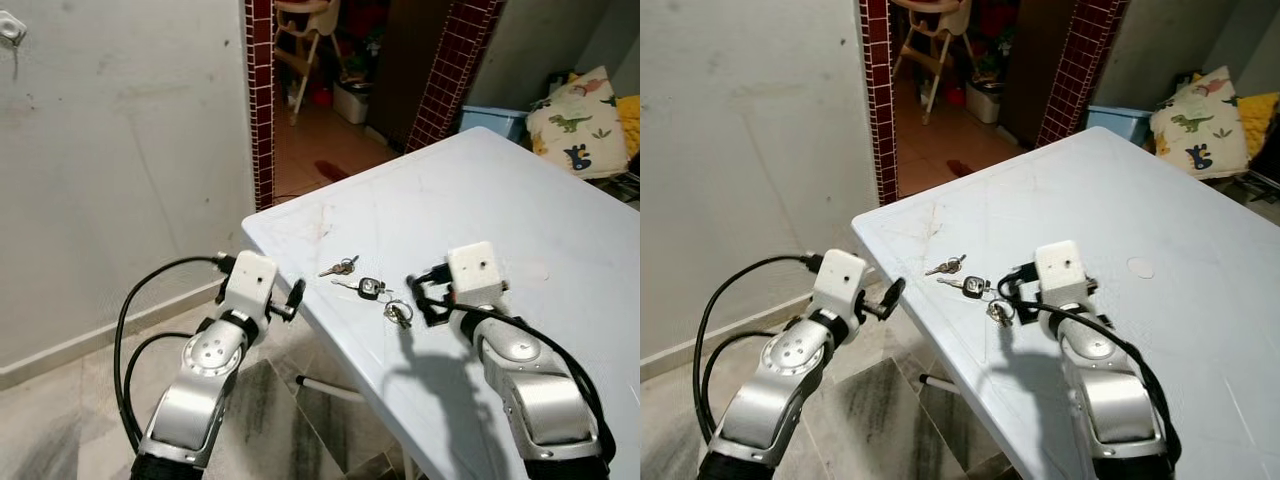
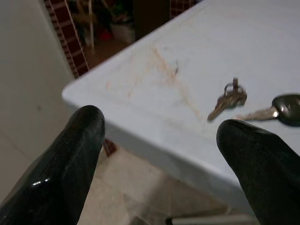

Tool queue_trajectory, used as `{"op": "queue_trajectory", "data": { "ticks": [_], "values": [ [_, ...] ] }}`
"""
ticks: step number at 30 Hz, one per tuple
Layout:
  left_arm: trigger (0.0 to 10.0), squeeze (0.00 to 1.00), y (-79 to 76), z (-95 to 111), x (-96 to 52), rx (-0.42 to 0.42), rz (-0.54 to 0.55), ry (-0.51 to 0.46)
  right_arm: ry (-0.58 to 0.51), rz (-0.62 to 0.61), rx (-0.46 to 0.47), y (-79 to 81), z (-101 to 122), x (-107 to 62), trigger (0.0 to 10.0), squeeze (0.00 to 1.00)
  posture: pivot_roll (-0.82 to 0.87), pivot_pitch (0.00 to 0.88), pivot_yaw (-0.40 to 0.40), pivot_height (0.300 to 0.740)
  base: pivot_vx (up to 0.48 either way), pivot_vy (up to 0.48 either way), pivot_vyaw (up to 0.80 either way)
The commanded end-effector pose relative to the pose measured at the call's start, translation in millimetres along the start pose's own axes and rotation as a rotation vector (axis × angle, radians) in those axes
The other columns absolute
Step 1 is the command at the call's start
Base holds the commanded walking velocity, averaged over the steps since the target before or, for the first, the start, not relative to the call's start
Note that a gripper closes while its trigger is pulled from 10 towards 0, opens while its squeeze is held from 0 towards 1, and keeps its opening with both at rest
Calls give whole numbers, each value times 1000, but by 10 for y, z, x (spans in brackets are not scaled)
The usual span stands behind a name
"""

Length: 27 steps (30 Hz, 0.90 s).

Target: Hang keys on a hook

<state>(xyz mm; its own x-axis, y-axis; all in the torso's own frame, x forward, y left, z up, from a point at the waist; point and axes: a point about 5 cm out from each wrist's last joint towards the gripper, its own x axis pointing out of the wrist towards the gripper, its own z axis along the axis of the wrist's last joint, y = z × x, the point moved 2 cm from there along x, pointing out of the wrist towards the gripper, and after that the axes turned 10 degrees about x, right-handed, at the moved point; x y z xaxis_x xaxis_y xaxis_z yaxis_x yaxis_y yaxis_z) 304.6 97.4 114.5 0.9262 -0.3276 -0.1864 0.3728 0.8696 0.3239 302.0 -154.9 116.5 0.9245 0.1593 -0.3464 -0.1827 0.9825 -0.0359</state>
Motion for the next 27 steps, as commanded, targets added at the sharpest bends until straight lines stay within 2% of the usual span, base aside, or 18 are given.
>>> {"op": "queue_trajectory", "data": {
  "ticks": [1,7,9,18,24,27],
  "values": [
    [10000,0,-17,44,19,43,-10,-12,40,31,-19,6,-68,4,10000,0,40,0,-58,740,0,0,0],
    [10000,0,34,-54,-45,80,5,9,56,42,-31,-16,-82,32,10000,0,49,0,-64,740,0,0,0],
    [10000,0,66,-125,-110,84,11,30,77,46,-57,-27,-105,43,10000,0,54,0,-70,740,0,0,0],
    [10000,0,174,-277,-231,103,55,79,124,59,-136,-55,-169,24,10000,0,62,0,-82,740,0,0,0],
    [10000,0,176,-283,-243,99,54,85,139,70,-213,-30,-200,32,10000,0,62,1,-81,740,0,0,0],
    [10000,0,175,-270,-236,98,52,82,143,50,-219,-52,-213,42,10000,0,58,3,-80,740,0,0,0]
  ]
}}
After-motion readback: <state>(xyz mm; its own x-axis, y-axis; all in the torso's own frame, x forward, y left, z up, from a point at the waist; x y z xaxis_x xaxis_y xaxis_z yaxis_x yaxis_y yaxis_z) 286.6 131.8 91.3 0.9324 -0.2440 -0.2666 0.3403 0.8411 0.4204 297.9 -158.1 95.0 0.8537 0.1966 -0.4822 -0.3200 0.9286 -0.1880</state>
